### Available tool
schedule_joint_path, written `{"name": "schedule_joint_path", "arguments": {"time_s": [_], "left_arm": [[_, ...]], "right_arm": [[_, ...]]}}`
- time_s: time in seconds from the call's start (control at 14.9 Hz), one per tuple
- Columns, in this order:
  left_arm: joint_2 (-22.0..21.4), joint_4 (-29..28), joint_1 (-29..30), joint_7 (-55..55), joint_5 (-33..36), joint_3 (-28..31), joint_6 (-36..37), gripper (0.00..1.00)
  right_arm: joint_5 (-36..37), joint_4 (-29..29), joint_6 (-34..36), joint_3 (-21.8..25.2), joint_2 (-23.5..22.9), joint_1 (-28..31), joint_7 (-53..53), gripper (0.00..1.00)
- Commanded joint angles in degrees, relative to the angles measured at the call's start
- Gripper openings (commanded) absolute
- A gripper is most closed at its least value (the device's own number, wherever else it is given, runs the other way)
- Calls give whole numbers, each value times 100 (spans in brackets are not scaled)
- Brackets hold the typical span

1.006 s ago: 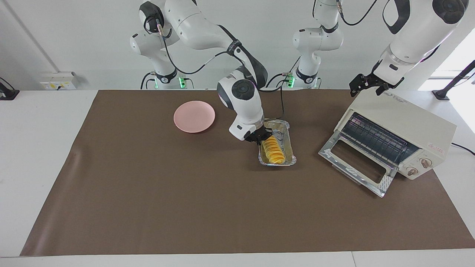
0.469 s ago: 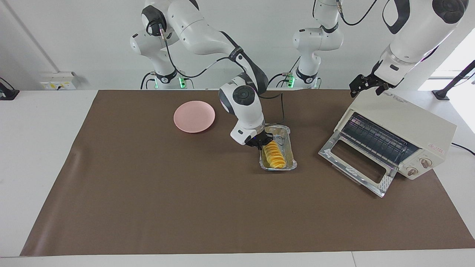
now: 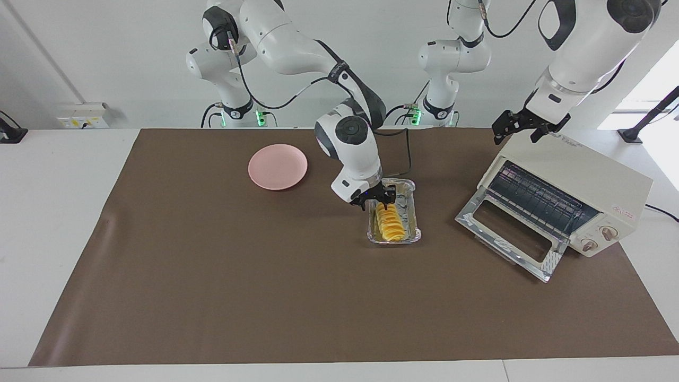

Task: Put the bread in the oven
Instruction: 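Grasp the foil tray with the left gripper while the right gripper withdraws, then carry the foil tray into the open oven with the left gripper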

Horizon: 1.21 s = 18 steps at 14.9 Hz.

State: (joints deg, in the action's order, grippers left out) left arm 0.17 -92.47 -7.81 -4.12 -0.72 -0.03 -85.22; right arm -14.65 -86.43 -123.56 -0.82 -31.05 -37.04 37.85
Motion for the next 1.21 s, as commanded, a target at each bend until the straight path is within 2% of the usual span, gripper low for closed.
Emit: {"name": "schedule_joint_path", "arguments": {"time_s": [0.0, 0.13, 0.27, 0.47, 0.67, 0.87, 1.01, 1.14], "left_arm": [[325, 141, -388, -238, -121, 29, -336, 100], [693, 186, -746, -545, -288, 38, -617, 100], [1150, 291, -1177, -940, -244, 38, -985, 100], [1389, 81, -1635, -1442, -227, 38, -1776, 100], [1731, 71, -2302, -2169, -218, 47, -2172, 100], [1881, -60, -2707, -2357, -218, 46, -2288, 100], [2241, -130, -3164, -2715, -52, 64, -2305, 100], [2251, -166, -3253, -2875, 2, 55, -2306, 100]], "right_arm": [[-117, 38, 542, 47, 502, 230, 74, 100], [-108, 21, 946, 47, 993, 564, 74, 100], [-65, -32, 1333, 56, 1451, 1161, -136, 100], [-56, -41, 1825, 64, 1812, 2145, -1722, 100], [163, -85, 2142, 82, 2085, 2849, -2710, 100], [962, -102, 2633, 91, 2462, 3333, -3536, 100], [1034, -94, 3274, 91, 2761, 3693, -3828, 100], [1078, -94, 3767, 100, 2990, 3870, -3986, 100]]}}
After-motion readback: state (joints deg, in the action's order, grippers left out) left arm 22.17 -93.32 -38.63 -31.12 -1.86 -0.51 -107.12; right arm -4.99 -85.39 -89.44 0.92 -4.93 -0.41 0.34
